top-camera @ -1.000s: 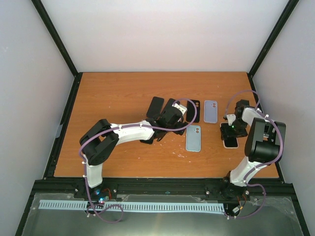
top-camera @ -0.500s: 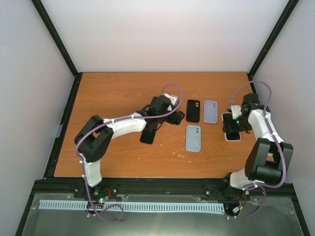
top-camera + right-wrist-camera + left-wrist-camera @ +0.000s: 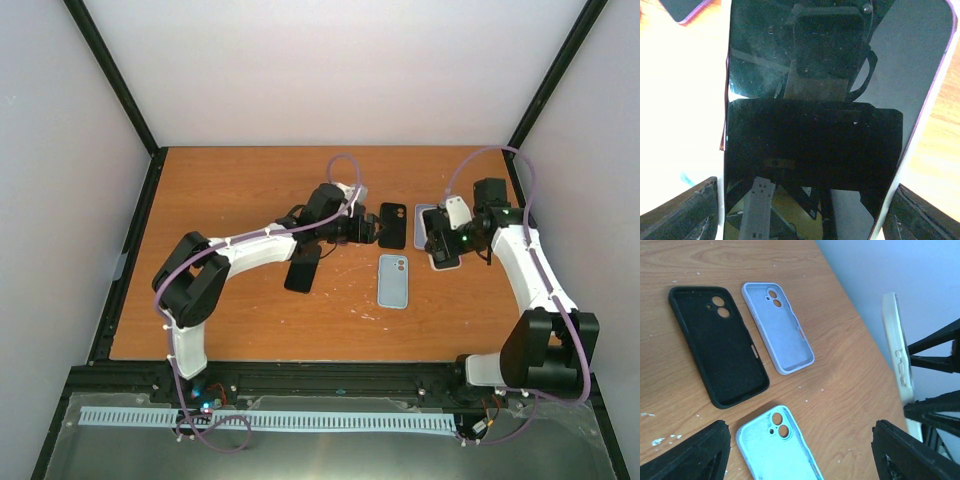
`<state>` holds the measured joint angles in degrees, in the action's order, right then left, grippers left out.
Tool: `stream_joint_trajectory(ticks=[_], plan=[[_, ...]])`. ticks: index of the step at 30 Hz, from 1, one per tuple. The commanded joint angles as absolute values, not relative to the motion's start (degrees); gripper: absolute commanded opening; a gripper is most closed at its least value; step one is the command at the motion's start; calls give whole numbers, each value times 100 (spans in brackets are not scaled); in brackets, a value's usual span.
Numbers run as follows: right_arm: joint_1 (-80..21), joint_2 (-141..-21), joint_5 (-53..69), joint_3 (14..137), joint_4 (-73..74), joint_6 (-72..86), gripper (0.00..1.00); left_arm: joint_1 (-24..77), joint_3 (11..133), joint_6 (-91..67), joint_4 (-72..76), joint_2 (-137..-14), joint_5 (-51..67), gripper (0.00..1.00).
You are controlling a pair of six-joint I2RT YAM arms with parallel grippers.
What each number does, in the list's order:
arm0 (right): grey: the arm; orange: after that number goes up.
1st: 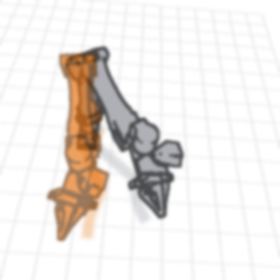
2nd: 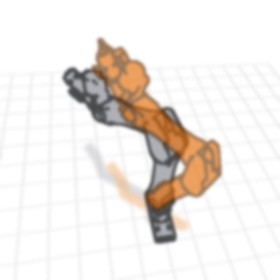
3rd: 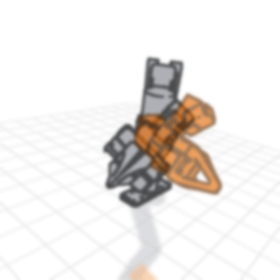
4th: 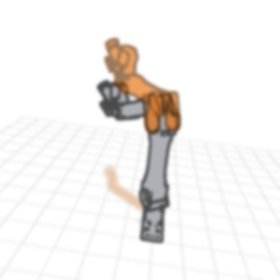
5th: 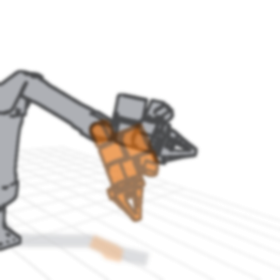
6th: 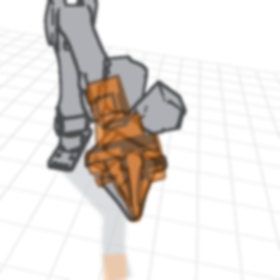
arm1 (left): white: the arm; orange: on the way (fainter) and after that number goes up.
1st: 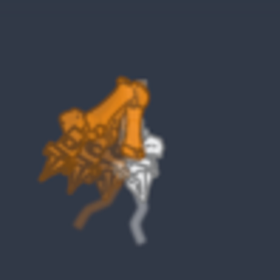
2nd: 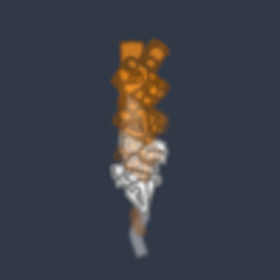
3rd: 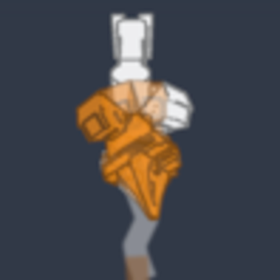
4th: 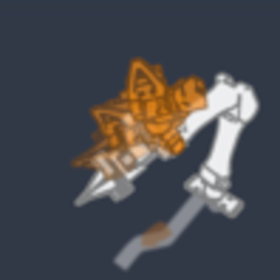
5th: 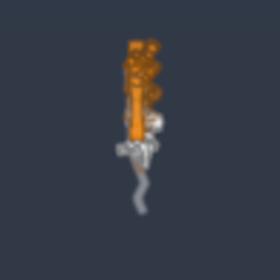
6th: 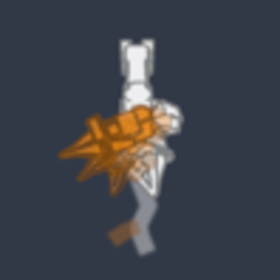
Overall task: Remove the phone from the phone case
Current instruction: Pick up the phone at the center of the board.
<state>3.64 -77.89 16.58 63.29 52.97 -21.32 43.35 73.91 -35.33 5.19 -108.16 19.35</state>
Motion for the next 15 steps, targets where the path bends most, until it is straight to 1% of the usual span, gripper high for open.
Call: stream_joint_trajectory(ticks=[1, 6, 15], plan=[[31, -7572, 2021, 6257, 4801, -1920, 55, 4278, 7695, -4046, 891, -10922, 2279, 77], [-155, -7483, 2184, 6114, 4562, -1775, 55, 4278, 7866, -4340, 1015, -11131, 2568, 76], [-410, -7317, 2159, 5954, 4363, -1656, 55, 4287, 8308, -4707, 1395, -11659, 3273, 66]])
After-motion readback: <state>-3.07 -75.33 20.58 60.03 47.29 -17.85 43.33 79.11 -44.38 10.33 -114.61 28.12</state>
